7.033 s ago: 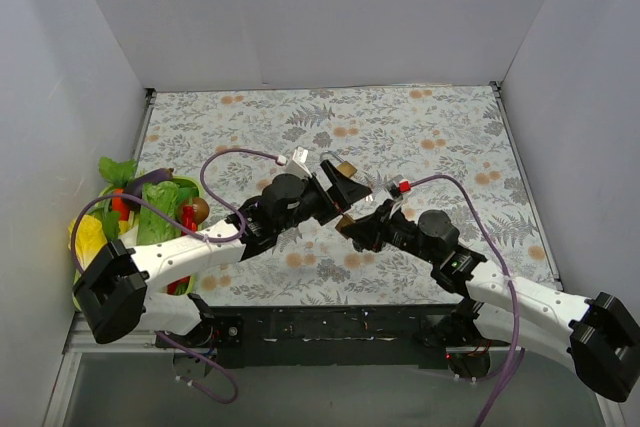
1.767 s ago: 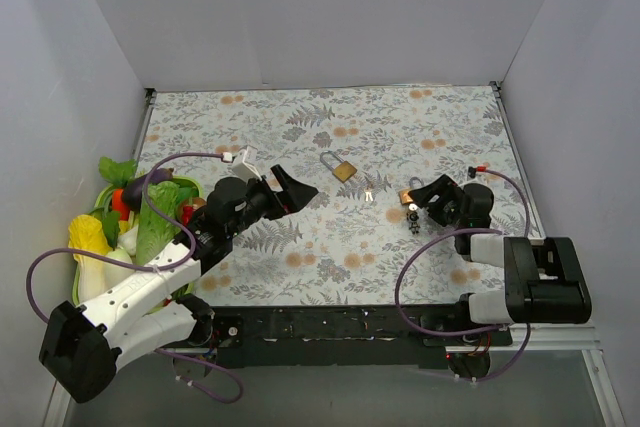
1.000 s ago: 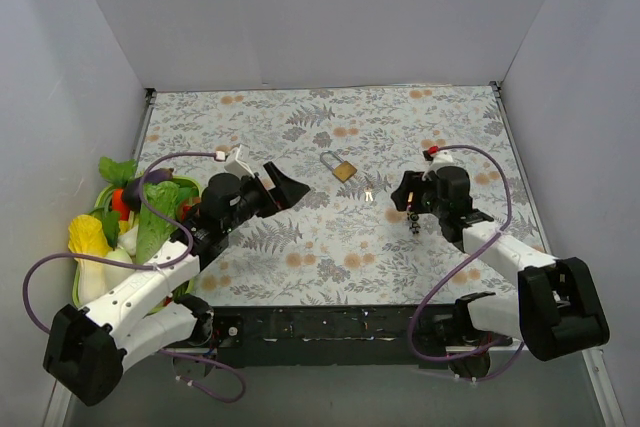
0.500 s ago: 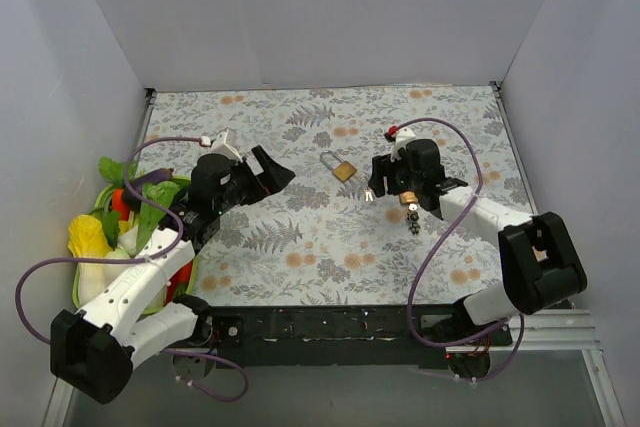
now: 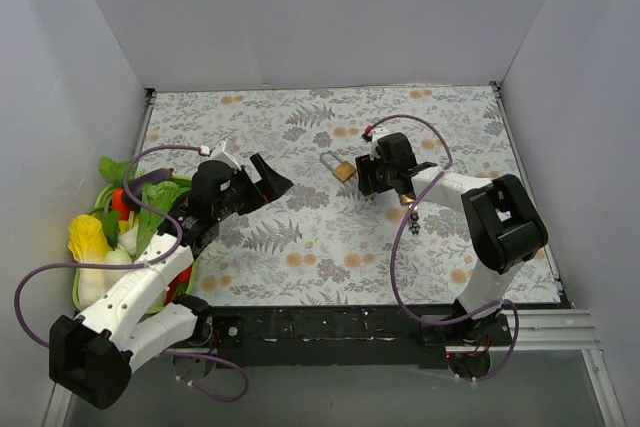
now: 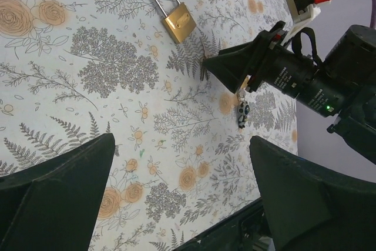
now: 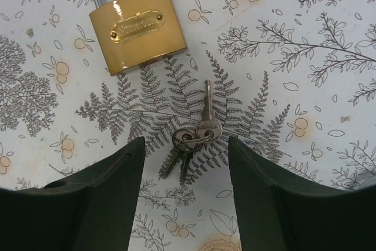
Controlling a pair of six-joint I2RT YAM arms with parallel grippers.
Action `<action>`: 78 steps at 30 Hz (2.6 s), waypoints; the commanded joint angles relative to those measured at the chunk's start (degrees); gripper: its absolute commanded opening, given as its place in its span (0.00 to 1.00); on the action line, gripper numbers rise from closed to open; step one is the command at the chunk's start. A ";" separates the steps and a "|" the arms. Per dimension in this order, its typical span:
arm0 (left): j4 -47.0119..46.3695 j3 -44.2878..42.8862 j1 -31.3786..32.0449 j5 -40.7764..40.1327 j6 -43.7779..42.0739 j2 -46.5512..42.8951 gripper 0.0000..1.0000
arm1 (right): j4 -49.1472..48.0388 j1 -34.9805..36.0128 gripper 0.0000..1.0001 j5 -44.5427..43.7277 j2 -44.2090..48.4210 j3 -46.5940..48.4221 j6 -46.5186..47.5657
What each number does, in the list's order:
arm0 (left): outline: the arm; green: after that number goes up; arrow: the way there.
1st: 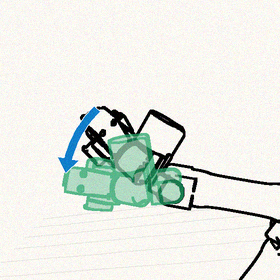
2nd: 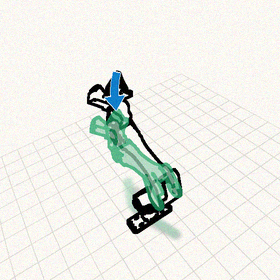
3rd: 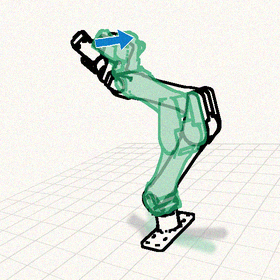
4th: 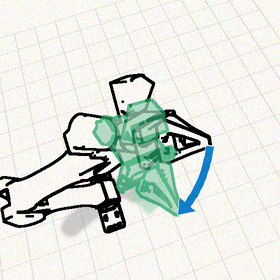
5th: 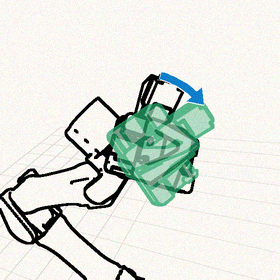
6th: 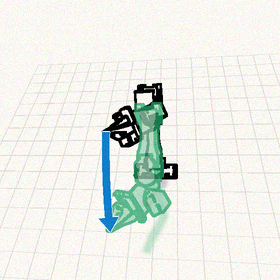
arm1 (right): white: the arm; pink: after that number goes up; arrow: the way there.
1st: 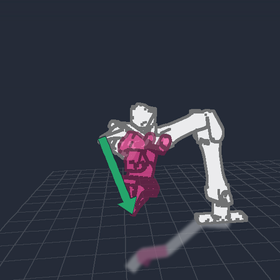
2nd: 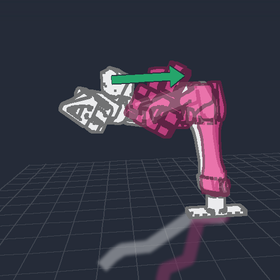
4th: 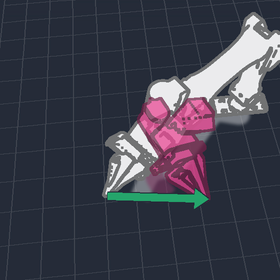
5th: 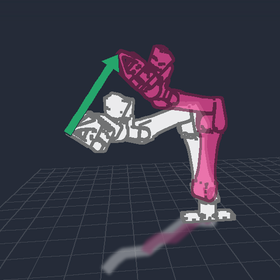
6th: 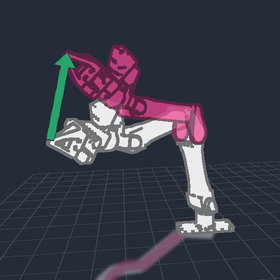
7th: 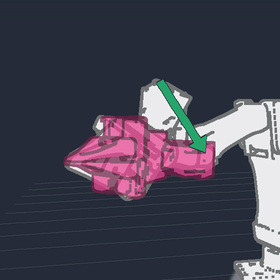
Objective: Unlock with the key
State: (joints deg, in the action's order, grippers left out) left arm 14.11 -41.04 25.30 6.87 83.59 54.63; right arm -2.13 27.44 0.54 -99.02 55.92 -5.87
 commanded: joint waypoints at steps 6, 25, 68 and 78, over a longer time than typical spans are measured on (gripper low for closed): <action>1.10 1.57 -0.16 -0.37 0.43 -2.95 0.98 | 0.29 0.42 0.57 -4.93 -5.39 4.37 -3.26; -0.39 3.68 -0.25 0.50 1.22 -3.04 0.98 | 2.04 1.74 0.40 -8.53 -4.69 2.01 -8.98; -16.39 6.50 -0.25 19.67 8.07 -1.73 0.98 | 0.73 6.48 0.01 15.21 30.55 -7.84 -3.28; -19.12 5.26 5.71 14.67 23.62 4.34 0.97 | -7.27 20.18 0.01 -3.69 33.55 -15.32 -3.10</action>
State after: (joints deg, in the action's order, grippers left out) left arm -3.07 -33.54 27.33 24.40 100.44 58.04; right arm -3.53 43.16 6.04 -65.30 41.41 -9.82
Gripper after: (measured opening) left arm 0.970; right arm 0.031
